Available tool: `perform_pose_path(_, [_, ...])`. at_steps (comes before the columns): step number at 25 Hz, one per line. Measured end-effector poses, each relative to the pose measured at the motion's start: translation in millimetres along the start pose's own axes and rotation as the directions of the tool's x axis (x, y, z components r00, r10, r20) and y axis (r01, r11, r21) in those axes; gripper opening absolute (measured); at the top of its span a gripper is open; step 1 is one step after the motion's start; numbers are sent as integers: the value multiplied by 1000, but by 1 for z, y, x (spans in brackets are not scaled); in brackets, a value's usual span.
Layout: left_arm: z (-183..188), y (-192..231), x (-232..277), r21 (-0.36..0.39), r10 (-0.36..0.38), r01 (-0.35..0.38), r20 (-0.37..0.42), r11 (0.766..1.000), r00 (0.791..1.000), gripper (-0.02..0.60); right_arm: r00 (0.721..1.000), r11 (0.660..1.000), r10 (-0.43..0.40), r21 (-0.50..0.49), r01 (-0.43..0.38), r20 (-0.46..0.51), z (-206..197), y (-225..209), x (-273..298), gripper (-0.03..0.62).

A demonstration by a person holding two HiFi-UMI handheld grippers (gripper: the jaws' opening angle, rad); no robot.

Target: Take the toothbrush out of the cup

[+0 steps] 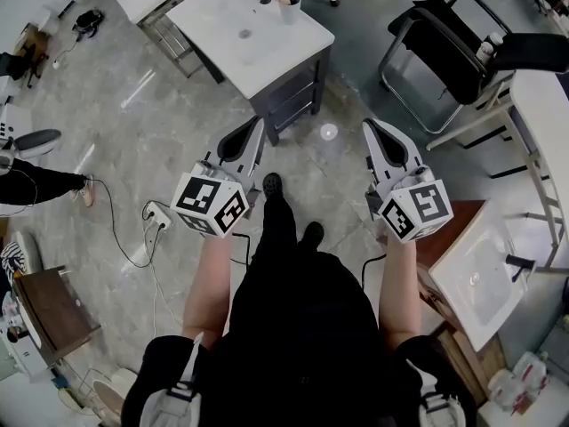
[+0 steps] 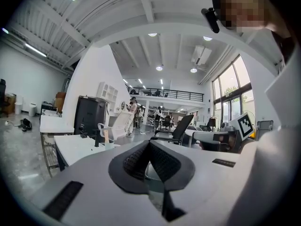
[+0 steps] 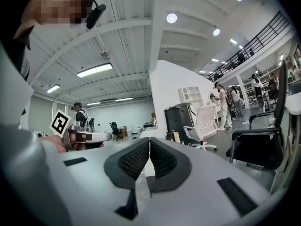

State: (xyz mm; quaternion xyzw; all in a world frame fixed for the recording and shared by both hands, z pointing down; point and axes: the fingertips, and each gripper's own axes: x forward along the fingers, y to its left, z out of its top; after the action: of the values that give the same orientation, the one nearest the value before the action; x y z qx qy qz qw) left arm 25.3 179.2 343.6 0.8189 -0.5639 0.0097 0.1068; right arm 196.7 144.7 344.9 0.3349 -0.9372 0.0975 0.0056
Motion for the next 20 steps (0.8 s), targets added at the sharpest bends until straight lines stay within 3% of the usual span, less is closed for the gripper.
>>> perform_pose_path(5, [9,20,29,-9,-36,36,25,999,999,15,999,999,-29,-28,29,-20,5,-9,28,32])
perform_pose_path(10, [16,46,64,-13,-114,114,-8,993,993,15,998,997,-51,-51,49,-25,19,-23,70,32])
perform_pose_path(20, [38,114,121,-4,-187,187,-1,982,982,15,997,995,-73,-66,70,-35,39,-36,166,32])
